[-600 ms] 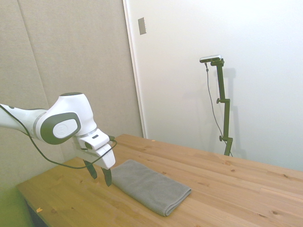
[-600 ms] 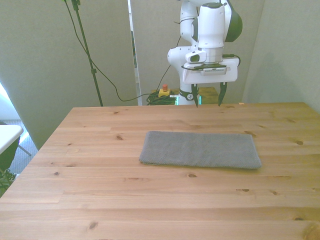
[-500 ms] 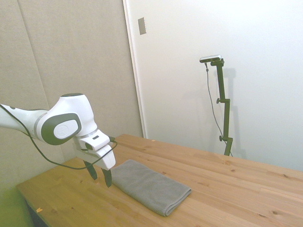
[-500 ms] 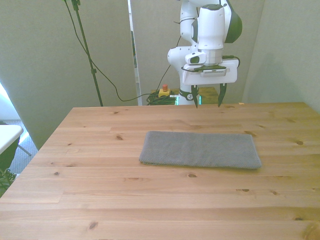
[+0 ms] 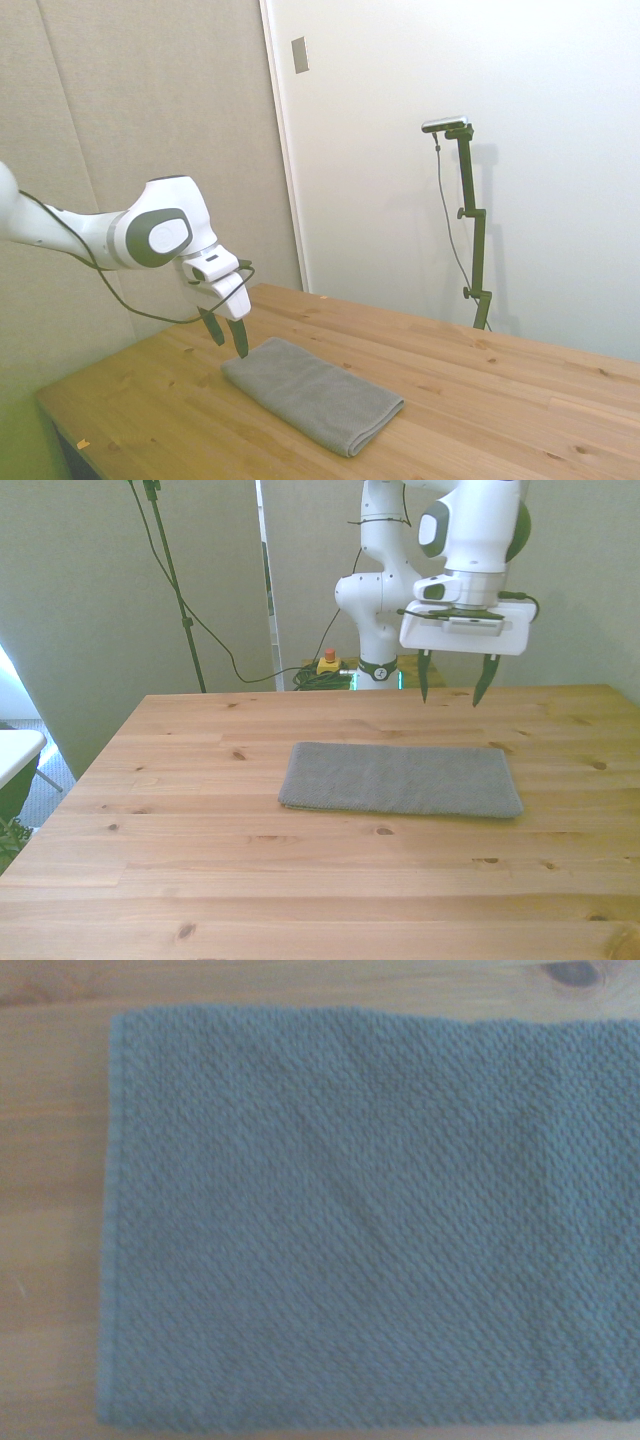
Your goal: Fold the towel
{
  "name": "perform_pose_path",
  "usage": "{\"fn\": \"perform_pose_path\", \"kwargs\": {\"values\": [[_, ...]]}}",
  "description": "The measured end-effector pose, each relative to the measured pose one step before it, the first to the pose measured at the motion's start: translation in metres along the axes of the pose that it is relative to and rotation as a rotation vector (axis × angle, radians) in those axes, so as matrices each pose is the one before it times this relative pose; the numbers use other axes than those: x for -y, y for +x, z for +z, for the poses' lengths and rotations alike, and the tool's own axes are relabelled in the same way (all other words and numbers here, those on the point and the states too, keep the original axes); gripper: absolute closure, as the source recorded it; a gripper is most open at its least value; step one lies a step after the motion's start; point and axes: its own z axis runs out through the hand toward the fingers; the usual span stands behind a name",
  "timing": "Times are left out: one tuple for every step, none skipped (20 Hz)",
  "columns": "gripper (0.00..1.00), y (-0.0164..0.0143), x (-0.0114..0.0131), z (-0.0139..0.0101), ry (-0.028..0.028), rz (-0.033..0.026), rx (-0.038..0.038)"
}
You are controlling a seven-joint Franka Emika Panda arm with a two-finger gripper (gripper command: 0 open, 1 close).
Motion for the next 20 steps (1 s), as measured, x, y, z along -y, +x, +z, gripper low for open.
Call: {"fn": "perform_pose_path", "kwargs": {"values": [[0.00,-0.00419,0.01402,0.00108,-0.02169,0.01153,0.00078],[0.00,-0.00425,0.01347,0.00085,-0.02283,0.00846,-0.00460],[0.00,-0.00393,0.01318,0.00084,-0.02110,0.00784,-0.01520],[0.00,-0.00393,0.01256,0.00232,-0.02881,0.00513,-0.02740],[0.00,-0.00466,0.01333,0.00373,-0.03118,0.00742,-0.03647],[0.00,-0.00495,0.01354,0.00437,-0.02027,0.00416,-0.03021],[0.00,-0.00604,0.01310,0.00628,-0.02454,0.00005,-0.03078],[0.00,-0.00701,0.01283,0.00608,-0.02245,-0.00251,-0.02653],[0.00,-0.00728,0.01065,0.00532,-0.02030,-0.00497,-0.02416],[0.00,-0.00707,0.00857,0.00441,-0.02043,-0.00364,-0.02269],[0.00,-0.00729,0.00711,0.00293,-0.01747,-0.00602,-0.01371],[0.00,-0.00608,0.00608,0.00195,-0.01617,-0.00465,-0.02040],[0.00,-0.00460,0.00454,0.00131,-0.01266,-0.00300,-0.01325],[0.00,-0.00364,0.00404,0.00035,-0.00948,-0.00334,-0.01057],[0.00,-0.00212,0.00330,0.00103,-0.00810,-0.00106,-0.01072],[0.00,-0.00075,0.00282,0.00202,-0.01262,-0.00014,-0.01199],[0.00,-0.00020,0.00251,0.00365,-0.01541,0.00210,-0.01558],[0.00,0.00030,0.00340,0.00439,-0.01047,0.00347,-0.01595],[0.00,-0.00087,0.00369,0.00507,-0.00753,0.00197,-0.01050],[0.00,-0.00136,0.00348,0.00449,-0.00550,0.00181,-0.00667]]}}
